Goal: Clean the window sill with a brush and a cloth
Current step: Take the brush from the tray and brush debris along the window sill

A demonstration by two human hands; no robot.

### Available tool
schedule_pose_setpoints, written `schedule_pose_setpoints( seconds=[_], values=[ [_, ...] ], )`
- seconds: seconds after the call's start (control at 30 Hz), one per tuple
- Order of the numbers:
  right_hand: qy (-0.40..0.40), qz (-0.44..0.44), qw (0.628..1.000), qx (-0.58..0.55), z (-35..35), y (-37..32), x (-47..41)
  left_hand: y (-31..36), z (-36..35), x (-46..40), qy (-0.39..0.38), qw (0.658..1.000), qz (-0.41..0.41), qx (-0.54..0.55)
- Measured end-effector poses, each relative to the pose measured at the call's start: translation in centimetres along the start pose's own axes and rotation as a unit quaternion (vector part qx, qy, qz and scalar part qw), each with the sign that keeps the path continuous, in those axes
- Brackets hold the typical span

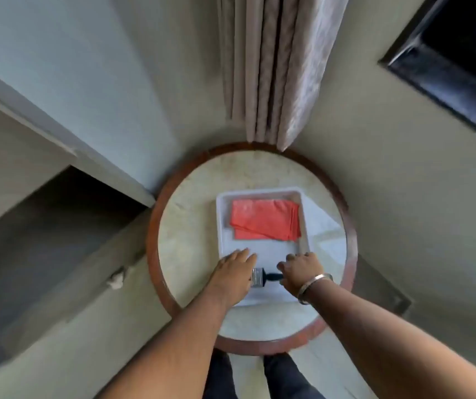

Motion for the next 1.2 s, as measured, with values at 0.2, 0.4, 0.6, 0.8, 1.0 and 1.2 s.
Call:
schedule_pose_setpoints(
  seconds=[0.2,0.4,0.6,0.8,1.0,1.2],
  values=[
    [-0.035,0.022,0.999,0.023,-3.7,0.0,-3.8,0.6,-2.9,-3.0,-0.046,0.997,0.003,-0.068],
    [0.019,-0.019,1.000,0.008,-5.1,0.5,-5.0,1.4,-3.5,-4.0,-0.031,0.993,-0.009,-0.113],
    [0.008,-0.024,0.995,-0.102,-2.0,1.8,-2.5,1.5,1.7,-3.2,0.017,0.995,-0.053,-0.086],
    [0.305,-0.129,0.756,-0.564,8.2,6.0,8.8,4.7,14.3,-2.1,0.120,0.984,-0.132,0.019],
    [0.531,-0.161,0.402,-0.728,12.9,10.5,20.8,19.1,24.4,-1.0,0.222,0.932,-0.282,0.055],
    [0.574,-0.147,0.431,-0.680,11.4,18.3,30.8,35.5,26.8,0.5,0.248,0.891,-0.379,0.018]
  ],
)
Point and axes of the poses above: each hand's wrist, its own x-axis away from the middle knuckle, its own z-axis out of the back of the hand, y = z × x, the point moved 2 cm from there along -x, towards the middle knuckle, and after that the axes turned 12 degrees about z, right-handed, at the moved point
